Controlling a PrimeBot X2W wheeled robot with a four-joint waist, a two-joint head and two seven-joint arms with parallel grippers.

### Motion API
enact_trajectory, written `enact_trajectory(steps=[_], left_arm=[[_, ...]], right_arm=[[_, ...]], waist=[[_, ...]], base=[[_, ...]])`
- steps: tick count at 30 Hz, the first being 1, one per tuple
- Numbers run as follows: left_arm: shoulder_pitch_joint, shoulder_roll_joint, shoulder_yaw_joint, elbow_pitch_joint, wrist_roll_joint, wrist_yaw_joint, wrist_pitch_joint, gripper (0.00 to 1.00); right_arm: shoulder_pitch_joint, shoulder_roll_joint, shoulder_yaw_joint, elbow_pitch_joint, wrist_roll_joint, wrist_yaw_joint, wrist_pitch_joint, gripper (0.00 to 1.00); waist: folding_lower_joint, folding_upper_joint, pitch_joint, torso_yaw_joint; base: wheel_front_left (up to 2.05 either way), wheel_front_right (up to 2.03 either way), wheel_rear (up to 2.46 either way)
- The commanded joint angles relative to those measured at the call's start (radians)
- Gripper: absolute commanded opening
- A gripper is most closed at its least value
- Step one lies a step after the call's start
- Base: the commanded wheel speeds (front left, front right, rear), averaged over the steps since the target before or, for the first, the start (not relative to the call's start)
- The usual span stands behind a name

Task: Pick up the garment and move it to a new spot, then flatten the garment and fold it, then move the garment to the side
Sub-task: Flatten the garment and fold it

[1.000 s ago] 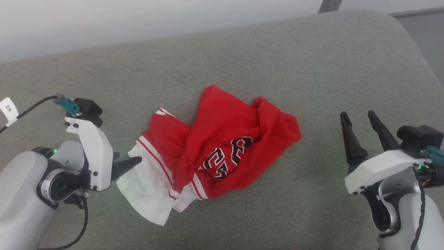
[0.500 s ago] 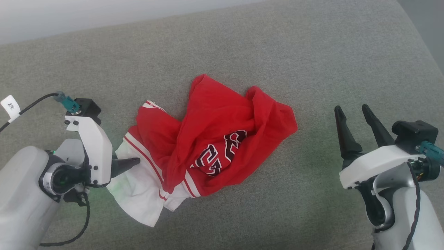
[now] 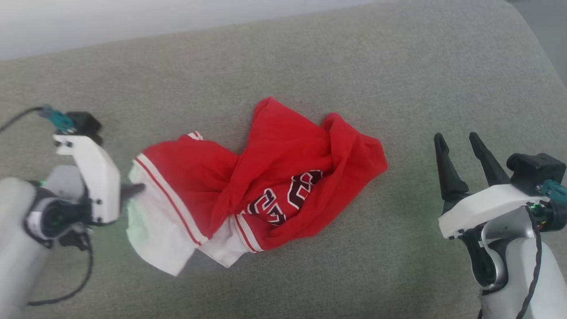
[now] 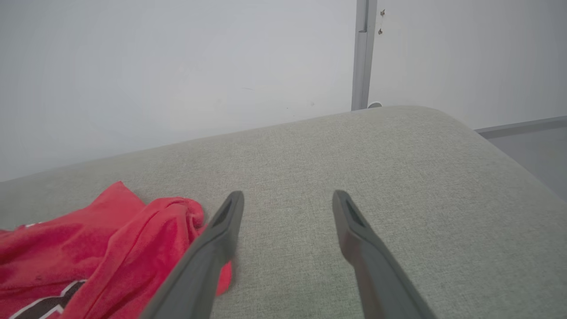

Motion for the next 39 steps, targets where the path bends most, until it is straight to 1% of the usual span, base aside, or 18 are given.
enact_trajectory(steps=[1, 8, 14, 16, 18, 20, 23, 24, 25, 28, 29, 31, 32, 33, 39], left_arm=[[-0.013, 0.022, 0.014, -0.017, 0.0, 0.003, -0.011, 0.0], [0.03, 0.116, 0.08, -0.116, -0.008, 0.04, -0.052, 0.0], [0.081, 0.194, 0.109, -0.138, 0.024, 0.078, -0.092, 0.0], [0.106, 0.202, 0.112, -0.122, 0.02, 0.088, -0.106, 0.0], [0.124, 0.21, 0.111, -0.101, 0.028, 0.086, -0.123, 0.0], [0.144, 0.203, 0.109, -0.069, 0.019, 0.09, -0.132, 0.0], [0.155, 0.195, 0.105, -0.034, 0.021, 0.084, -0.143, 0.0], [0.161, 0.187, 0.104, -0.015, 0.015, 0.081, -0.147, 0.0], [0.164, 0.179, 0.098, 0.015, 0.021, 0.066, -0.16, 0.0], [0.155, 0.16, 0.097, 0.063, 0.009, 0.046, -0.168, 0.0], [0.147, 0.156, 0.094, 0.074, 0.016, 0.04, -0.175, 0.12], [0.134, 0.145, 0.092, 0.096, 0.017, 0.029, -0.181, 0.3], [0.126, 0.143, 0.092, 0.103, 0.02, 0.024, -0.186, 0.46], [0.119, 0.141, 0.091, 0.109, 0.022, 0.019, -0.189, 1.0], [0.088, 0.135, 0.102, 0.11, 0.028, -0.001, -0.223, 1.0]], right_arm=[[0.011, 0.001, -0.004, 0.002, -0.002, -0.001, 0.0, 1.0], [0.039, 0.001, -0.024, -0.009, -0.008, -0.001, 0.014, 1.0], [0.053, 0.001, -0.025, -0.017, 0.0, -0.001, 0.023, 1.0], [0.055, 0.001, -0.022, -0.019, 0.002, -0.001, 0.025, 1.0], [0.058, 0.001, -0.018, -0.02, 0.005, -0.001, 0.025, 1.0], [0.059, 0.001, -0.017, -0.022, 0.006, -0.001, 0.027, 1.0], [0.061, 0.001, -0.015, -0.023, 0.007, -0.001, 0.028, 1.0], [0.059, 0.001, -0.015, -0.024, 0.009, -0.001, 0.029, 1.0], [0.056, 0.001, -0.012, -0.026, 0.009, -0.001, 0.03, 1.0], [0.052, 0.001, -0.012, -0.025, 0.008, -0.001, 0.032, 1.0], [0.051, 0.001, -0.012, -0.024, 0.008, -0.001, 0.032, 1.0], [0.05, 0.001, -0.013, -0.024, 0.007, -0.001, 0.032, 1.0], [0.051, 0.001, -0.013, -0.024, 0.007, -0.001, 0.032, 1.0], [0.051, 0.001, -0.013, -0.024, 0.005, -0.001, 0.033, 1.0], [0.05, 0.001, -0.009, -0.022, 0.005, -0.001, 0.041, 1.0]], waist=[[0.0, 0.0, -0.014, 0.011], [0.0, 0.0, -0.044, 0.035], [0.0, 0.0, -0.053, 0.041], [0.0, 0.0, -0.054, 0.04], [0.0, 0.0, -0.054, 0.039], [0.0, 0.0, -0.054, 0.037], [0.0, 0.0, -0.052, 0.036], [0.0, 0.0, -0.051, 0.035], [0.0, 0.0, -0.047, 0.033], [0.0, 0.0, -0.043, 0.033], [0.0, 0.0, -0.042, 0.033], [0.0, 0.0, -0.042, 0.035], [0.0, 0.0, -0.043, 0.036], [0.0, 0.0, -0.043, 0.038], [0.0, 0.0, -0.054, 0.053]], base=[[0.0, 0.0, 0.0], [0.0, 0.0, 0.0], [0.0, 0.0, 0.0], [0.0, 0.0, 0.0], [0.0, 0.0, 0.0], [0.0, 0.0, 0.0], [0.0, 0.0, 0.0], [0.0, 0.0, 0.0], [0.0, 0.0, 0.0], [0.0, 0.0, 0.0], [0.0, 0.0, 0.0], [0.0, 0.0, 0.0], [0.0, 0.0, 0.0], [0.0, 0.0, 0.0], [0.0, 0.0, 0.0]])
